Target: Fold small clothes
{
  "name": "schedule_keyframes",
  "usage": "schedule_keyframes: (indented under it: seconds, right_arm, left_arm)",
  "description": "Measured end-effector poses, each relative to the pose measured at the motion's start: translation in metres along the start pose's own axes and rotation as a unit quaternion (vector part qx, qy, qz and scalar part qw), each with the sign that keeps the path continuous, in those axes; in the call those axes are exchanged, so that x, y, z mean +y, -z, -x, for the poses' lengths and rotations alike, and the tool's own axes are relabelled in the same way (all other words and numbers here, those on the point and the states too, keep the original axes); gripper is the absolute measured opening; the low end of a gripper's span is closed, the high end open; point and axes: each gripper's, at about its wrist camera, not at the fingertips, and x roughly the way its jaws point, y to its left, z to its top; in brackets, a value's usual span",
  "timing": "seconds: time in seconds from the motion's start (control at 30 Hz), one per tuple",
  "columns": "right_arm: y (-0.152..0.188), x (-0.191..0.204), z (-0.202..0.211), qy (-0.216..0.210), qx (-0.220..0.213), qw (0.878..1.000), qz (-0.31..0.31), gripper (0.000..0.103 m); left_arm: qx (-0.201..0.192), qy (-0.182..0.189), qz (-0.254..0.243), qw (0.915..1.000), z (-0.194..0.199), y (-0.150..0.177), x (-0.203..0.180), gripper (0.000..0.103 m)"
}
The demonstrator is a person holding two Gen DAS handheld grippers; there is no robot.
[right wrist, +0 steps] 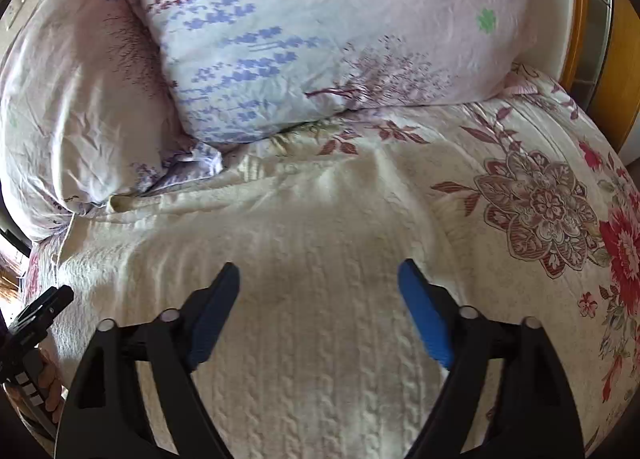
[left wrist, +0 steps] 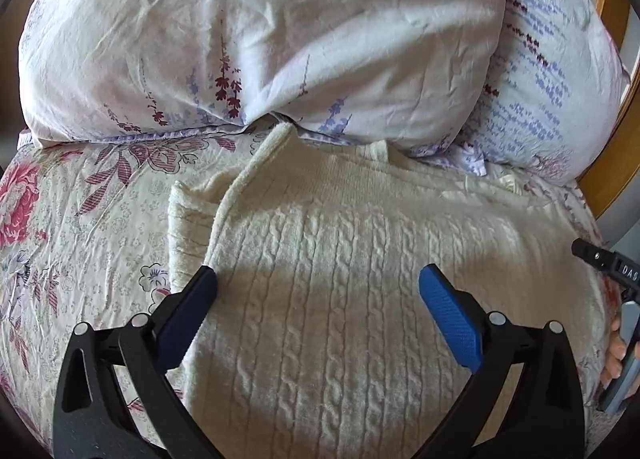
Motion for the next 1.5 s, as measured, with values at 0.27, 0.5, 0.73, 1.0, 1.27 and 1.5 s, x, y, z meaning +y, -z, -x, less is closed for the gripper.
schedule_keyframes:
  seconds: [0.27,0.5,0.73,1.0,1.27,1.5]
  right_arm:
    - [0.015,0.102,0.01,0.038,-0.041,0.99,0.127,0.102]
    - [0.03,0.12,-0.037,0.076,0.038,0.989,0.119,0.102]
    - [0.037,0.119,-0.036,0.08,0.013,0.99,0.112,0.102]
    - [0.038,0.12,-0.034,0.082,-0.003,0.99,0.114,0.102]
    - [0.039,0.12,-0.033,0.074,-0.003,0.992,0.105,0.102]
    - [0.039,0.119,-0.034,0.071,-0.003,0.992,0.105,0.102]
  left_arm:
    - [-0.036,0.016,0.096,0.9946,0.026,-0.015,0.057,0.101]
    - [-0.021,-0.018,0.09,0.9956,0.022,-0.016,0.057,0.101]
    - [0.018,-0.027,0.076,0.9966,0.006,-0.011,0.055,0.101]
    - [0.071,-0.041,0.052,0.9952,-0.016,-0.005,0.045,0.101]
    - [0.087,-0.035,0.028,0.9952,-0.022,-0.004,0.044,0.101]
    - [0.114,-0.042,0.013,0.9925,-0.032,-0.012,0.034,0.091]
